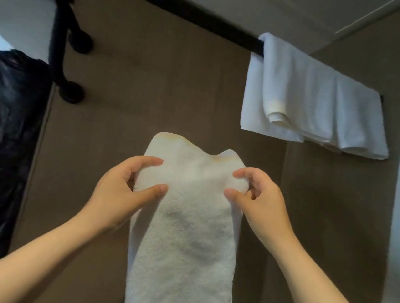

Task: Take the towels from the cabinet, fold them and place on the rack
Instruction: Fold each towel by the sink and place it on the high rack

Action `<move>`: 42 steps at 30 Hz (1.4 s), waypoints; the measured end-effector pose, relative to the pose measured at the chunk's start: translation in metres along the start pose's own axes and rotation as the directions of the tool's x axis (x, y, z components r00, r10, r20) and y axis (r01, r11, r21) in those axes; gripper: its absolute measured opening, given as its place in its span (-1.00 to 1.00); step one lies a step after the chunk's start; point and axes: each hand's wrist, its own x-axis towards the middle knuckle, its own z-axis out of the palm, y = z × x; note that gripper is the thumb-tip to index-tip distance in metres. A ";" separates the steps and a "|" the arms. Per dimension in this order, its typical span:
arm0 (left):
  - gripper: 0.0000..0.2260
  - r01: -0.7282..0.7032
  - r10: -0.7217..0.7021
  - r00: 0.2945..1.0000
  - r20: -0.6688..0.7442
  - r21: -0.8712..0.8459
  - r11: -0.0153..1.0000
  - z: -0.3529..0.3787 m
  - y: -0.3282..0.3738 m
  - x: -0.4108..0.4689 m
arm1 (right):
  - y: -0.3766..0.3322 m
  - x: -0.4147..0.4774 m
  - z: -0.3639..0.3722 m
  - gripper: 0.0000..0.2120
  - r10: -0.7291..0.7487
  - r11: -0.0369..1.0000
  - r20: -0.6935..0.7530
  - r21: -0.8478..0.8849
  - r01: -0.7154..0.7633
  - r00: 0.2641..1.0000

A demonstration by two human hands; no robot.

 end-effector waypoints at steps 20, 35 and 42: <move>-0.57 -0.205 0.261 0.957 -0.127 0.342 0.917 -0.037 0.081 0.034 | -0.049 0.061 -0.011 -0.57 -0.482 0.876 -0.151 -0.060 0.479 0.863; -0.56 -0.396 0.510 0.855 -0.095 0.516 0.760 -0.049 0.151 0.154 | -0.104 0.173 -0.046 -0.55 -0.544 0.839 -0.262 -0.162 0.520 0.797; -0.53 -0.372 0.539 0.839 -0.082 0.635 0.677 -0.048 0.165 0.198 | -0.105 0.214 -0.048 -0.58 -0.507 0.861 -0.287 -0.142 0.488 0.813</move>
